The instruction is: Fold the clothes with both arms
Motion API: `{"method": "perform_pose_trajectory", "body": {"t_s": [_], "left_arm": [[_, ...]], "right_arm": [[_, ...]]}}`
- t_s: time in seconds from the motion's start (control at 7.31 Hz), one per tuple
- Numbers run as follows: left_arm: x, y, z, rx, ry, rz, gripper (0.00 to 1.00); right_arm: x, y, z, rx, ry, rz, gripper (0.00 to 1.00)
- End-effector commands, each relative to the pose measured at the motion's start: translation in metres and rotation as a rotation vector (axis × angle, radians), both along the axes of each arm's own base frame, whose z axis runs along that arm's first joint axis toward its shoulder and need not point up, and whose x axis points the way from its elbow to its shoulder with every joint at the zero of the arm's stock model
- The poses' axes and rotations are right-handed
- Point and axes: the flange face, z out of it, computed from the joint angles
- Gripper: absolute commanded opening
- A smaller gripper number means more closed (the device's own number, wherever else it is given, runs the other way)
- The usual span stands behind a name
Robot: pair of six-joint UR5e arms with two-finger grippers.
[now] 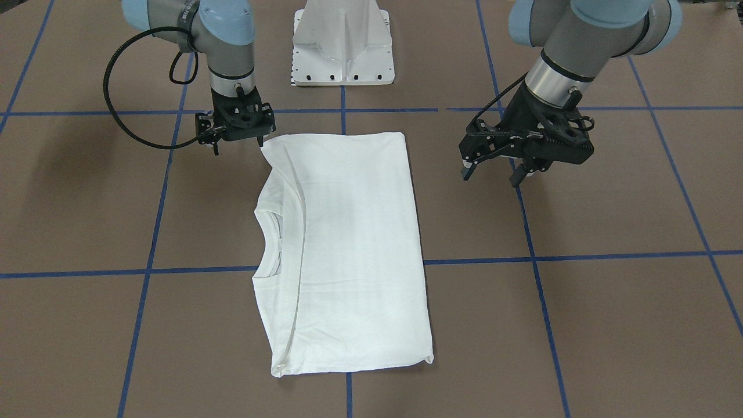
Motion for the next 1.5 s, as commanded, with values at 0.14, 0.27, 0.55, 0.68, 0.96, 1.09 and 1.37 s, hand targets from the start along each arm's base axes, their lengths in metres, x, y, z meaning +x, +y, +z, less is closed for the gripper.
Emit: {"method": "perform_pose_trajectory", "body": {"t_s": [0.14, 0.27, 0.55, 0.68, 0.96, 1.09, 1.37], "left_arm": [[0.0, -0.001, 0.004, -0.003, -0.005, 0.0, 1.0], [0.0, 0.0, 0.005, -0.003, -0.005, 0.0, 1.0], [0.002, -0.002, 0.011, -0.005, -0.01, 0.002, 1.0], [0.002, -0.002, 0.012, -0.006, -0.009, 0.003, 1.0], [0.003, -0.004, 0.013, -0.011, -0.01, 0.002, 1.0], [0.003, -0.004, 0.012, -0.009, -0.009, 0.002, 1.0], [0.003, -0.004, 0.012, -0.011, -0.009, 0.001, 1.0]], "right_arm": [[-0.042, -0.032, -0.046, 0.021, -0.031, 0.014, 1.0], [-0.061, -0.045, -0.043, 0.03, -0.018, 0.022, 1.0], [-0.084, -0.061, -0.031, 0.062, -0.029, 0.028, 1.0], [-0.098, -0.068, -0.027, 0.064, -0.03, 0.03, 1.0], [-0.097, -0.071, -0.02, 0.063, -0.016, 0.027, 1.0], [-0.094, -0.075, -0.014, 0.061, -0.006, 0.027, 1.0], [-0.092, -0.076, -0.001, 0.046, 0.014, 0.025, 1.0]]}}
